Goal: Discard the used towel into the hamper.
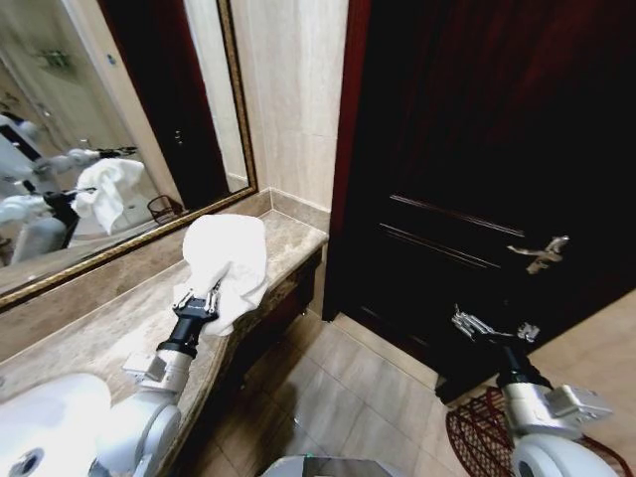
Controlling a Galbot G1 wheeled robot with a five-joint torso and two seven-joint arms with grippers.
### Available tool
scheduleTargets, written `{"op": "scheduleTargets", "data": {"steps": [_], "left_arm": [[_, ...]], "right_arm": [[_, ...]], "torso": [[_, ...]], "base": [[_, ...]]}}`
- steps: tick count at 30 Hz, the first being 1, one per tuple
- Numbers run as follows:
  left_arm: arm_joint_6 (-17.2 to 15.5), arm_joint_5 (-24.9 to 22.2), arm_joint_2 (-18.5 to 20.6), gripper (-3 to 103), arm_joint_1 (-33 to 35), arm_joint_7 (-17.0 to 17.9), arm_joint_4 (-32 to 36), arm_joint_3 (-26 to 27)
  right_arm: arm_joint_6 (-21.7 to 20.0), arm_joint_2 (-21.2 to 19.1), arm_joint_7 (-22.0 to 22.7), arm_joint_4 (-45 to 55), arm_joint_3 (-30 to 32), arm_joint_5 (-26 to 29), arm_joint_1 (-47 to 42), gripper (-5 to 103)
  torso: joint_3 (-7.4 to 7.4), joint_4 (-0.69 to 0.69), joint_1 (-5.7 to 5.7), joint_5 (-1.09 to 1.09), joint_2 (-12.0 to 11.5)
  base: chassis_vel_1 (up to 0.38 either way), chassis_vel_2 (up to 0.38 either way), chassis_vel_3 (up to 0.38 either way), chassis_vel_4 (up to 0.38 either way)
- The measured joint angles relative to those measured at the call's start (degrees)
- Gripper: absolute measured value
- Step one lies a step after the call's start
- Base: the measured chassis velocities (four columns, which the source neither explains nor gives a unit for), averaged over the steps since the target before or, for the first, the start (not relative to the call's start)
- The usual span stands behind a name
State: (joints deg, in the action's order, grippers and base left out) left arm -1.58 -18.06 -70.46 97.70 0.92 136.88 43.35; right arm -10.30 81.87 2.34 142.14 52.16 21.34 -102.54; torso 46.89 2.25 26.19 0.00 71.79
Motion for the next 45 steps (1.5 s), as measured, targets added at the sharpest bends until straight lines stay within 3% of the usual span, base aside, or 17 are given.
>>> {"op": "scheduleTargets", "data": {"steps": [45], "left_arm": [[-0.01, 0.07, -0.16, 14, -0.47, 0.16, -0.37, 0.45]], "right_arm": [[-0.09, -0.7, 0.04, 0.42, 1.05, 1.27, -0.31, 100]], "torso": [[0.0, -0.01, 0.0, 0.0, 0.0]], "base": [[-0.116, -0.127, -0.131, -0.111]]}}
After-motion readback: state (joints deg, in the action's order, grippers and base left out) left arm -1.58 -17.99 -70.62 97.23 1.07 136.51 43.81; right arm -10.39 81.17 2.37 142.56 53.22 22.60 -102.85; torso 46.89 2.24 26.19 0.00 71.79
